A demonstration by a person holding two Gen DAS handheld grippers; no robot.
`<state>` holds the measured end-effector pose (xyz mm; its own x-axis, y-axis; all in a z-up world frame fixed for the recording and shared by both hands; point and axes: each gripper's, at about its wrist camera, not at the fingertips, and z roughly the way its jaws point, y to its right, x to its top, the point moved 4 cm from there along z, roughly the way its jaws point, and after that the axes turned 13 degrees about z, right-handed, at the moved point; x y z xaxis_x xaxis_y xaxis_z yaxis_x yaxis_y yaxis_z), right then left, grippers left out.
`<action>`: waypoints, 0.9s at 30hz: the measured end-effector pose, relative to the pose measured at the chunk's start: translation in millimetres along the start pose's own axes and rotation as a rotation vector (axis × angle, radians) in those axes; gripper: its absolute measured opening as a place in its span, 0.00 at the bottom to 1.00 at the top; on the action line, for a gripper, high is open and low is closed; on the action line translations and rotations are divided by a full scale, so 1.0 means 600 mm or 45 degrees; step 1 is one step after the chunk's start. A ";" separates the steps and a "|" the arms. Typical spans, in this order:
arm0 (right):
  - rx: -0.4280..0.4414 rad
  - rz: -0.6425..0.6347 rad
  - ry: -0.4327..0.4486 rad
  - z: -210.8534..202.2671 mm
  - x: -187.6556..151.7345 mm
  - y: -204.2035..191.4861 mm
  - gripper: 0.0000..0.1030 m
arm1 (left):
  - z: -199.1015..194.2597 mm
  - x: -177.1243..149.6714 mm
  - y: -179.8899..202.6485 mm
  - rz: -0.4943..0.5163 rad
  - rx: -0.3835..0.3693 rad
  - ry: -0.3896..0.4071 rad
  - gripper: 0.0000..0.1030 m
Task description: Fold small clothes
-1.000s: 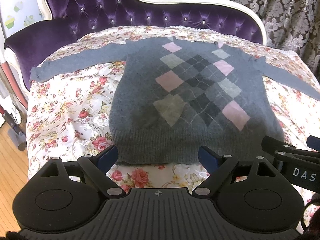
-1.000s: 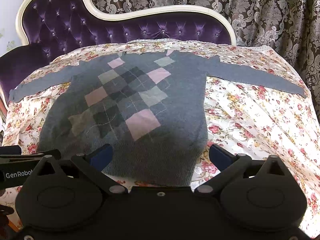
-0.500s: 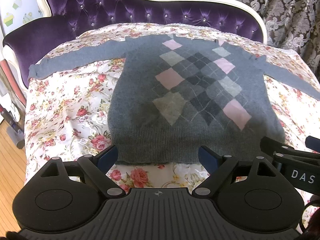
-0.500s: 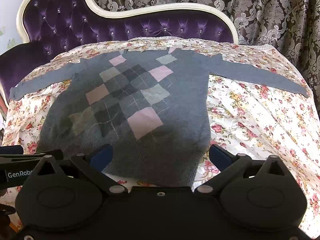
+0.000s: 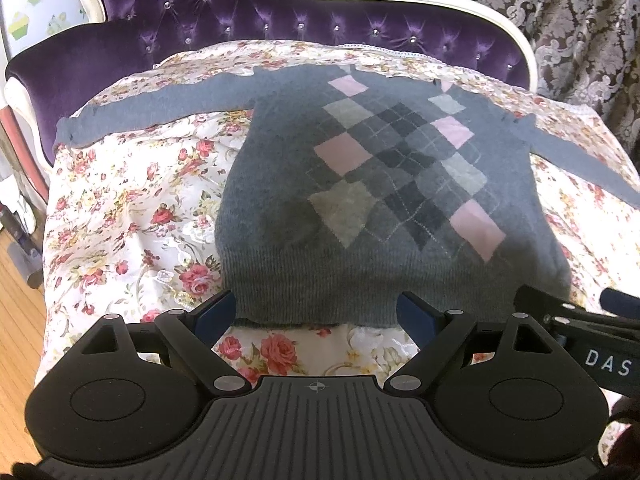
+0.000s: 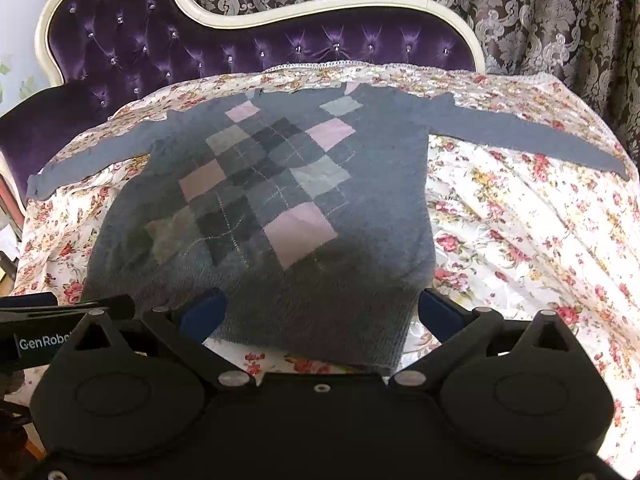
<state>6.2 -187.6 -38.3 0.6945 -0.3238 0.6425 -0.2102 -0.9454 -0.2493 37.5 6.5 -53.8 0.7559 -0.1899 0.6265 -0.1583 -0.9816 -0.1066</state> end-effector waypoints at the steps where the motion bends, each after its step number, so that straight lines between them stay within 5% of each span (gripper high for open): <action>1: 0.007 0.006 -0.007 0.001 0.000 0.001 0.99 | 0.001 0.001 0.000 0.000 -0.006 0.001 0.85; 14: 0.089 0.003 -0.080 0.015 0.005 0.013 0.99 | 0.003 0.032 0.002 0.061 -0.044 0.127 0.85; 27: 0.225 0.240 -0.214 0.040 0.081 0.096 0.96 | 0.039 0.099 0.011 0.091 -0.081 0.187 0.84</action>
<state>44.3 -256.5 -38.9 0.7618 -0.4684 0.4475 -0.2339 -0.8431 -0.4842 96.2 -11.6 -35.3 0.6414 -0.2496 0.7254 -0.2515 -0.9617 -0.1085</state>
